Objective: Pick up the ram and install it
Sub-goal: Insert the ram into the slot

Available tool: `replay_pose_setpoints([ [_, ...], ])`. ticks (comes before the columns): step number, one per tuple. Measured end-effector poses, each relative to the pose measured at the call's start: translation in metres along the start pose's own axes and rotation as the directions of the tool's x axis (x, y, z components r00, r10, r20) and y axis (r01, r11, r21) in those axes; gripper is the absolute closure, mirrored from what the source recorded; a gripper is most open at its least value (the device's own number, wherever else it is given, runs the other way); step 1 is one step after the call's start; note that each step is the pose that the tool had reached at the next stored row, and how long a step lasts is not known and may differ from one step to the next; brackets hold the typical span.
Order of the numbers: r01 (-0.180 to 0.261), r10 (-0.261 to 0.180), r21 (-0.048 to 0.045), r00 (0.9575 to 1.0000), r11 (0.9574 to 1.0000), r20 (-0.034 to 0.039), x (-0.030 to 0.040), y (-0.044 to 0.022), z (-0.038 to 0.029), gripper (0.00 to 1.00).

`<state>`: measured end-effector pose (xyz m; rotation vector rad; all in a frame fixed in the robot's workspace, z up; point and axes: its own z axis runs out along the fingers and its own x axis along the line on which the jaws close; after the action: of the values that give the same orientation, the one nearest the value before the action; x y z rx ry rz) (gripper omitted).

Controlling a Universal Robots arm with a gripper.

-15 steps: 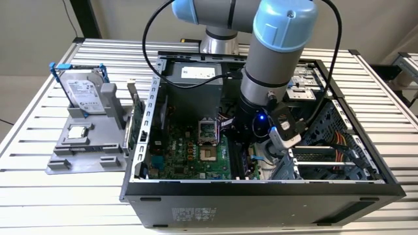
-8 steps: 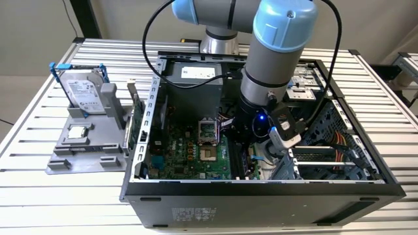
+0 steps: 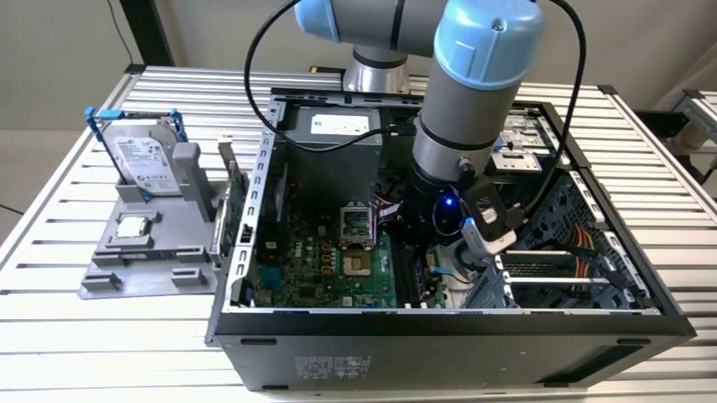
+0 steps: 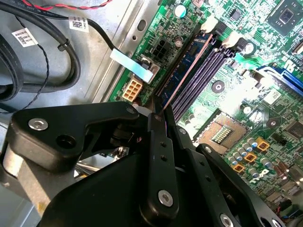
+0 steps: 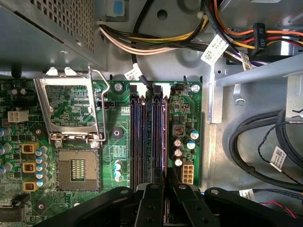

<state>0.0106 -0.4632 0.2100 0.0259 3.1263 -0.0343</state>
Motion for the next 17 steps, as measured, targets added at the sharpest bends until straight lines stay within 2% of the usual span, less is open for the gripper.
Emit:
replay_pose_setpoints([
  [6,-0.004,0.004,0.0001,1.0,1.0,-0.0006,-0.0003,0.0,0.0003,1.0],
  [12,-0.009,0.009,0.0002,0.9999,1.0,-0.0146,-0.0029,0.0001,0.0004,1.0],
  [17,-0.01,0.01,-0.0001,0.9998,0.9999,-0.0186,-0.0028,-0.0003,0.0004,1.0],
])
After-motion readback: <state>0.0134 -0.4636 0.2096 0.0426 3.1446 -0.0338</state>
